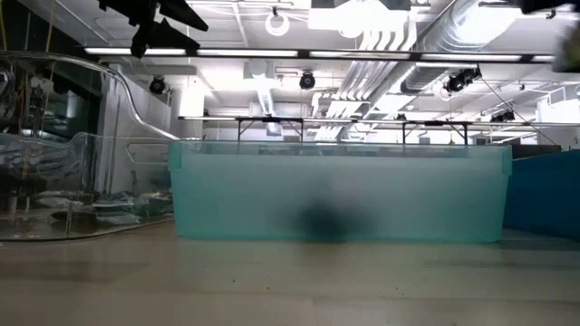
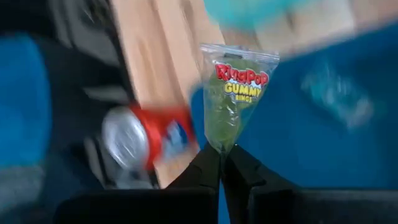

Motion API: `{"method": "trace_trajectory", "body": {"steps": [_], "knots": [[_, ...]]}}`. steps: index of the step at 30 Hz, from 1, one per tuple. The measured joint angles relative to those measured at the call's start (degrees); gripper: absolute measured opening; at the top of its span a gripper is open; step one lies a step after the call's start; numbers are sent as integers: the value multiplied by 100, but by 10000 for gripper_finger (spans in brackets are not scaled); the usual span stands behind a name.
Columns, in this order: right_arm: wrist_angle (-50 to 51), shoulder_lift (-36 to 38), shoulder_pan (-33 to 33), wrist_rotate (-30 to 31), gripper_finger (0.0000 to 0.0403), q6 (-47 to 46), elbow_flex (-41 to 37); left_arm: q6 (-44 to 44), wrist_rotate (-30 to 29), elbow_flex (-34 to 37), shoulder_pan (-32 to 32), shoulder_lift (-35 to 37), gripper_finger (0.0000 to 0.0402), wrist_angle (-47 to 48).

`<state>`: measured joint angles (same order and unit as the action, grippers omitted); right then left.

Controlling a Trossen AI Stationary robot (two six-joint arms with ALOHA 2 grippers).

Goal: Organize candy in baskets
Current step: Put the green gummy into the blue bin

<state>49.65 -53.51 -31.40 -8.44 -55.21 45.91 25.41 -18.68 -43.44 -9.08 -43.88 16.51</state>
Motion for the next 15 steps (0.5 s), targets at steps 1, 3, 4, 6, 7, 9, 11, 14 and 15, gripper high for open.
{"method": "trace_trajectory", "body": {"steps": [1,3,4,6,7,9,11,14,15], "knots": [[137,-106,-102,-25,0,7,0,0,0,0,0,0,188,5],[327,-338,-235,-34,0,168,0,-6,0,0,0,0,188,15],[403,-462,-253,-38,0,293,0,-6,0,0,0,0,188,13],[414,-739,-233,-38,0,574,0,-17,-3,0,0,0,188,15],[409,-875,-204,-31,0,720,0,-51,-4,0,0,0,188,14],[392,-1172,-138,-36,0,1017,0,-152,-4,0,0,0,188,13],[392,-1457,-74,-45,0,1331,0,-214,-7,0,0,0,188,13],[391,-1873,33,-161,0,1808,0,-211,-7,0,0,0,188,13],[391,-2001,61,-186,0,1953,0,-210,-7,0,0,0,188,13]]}}
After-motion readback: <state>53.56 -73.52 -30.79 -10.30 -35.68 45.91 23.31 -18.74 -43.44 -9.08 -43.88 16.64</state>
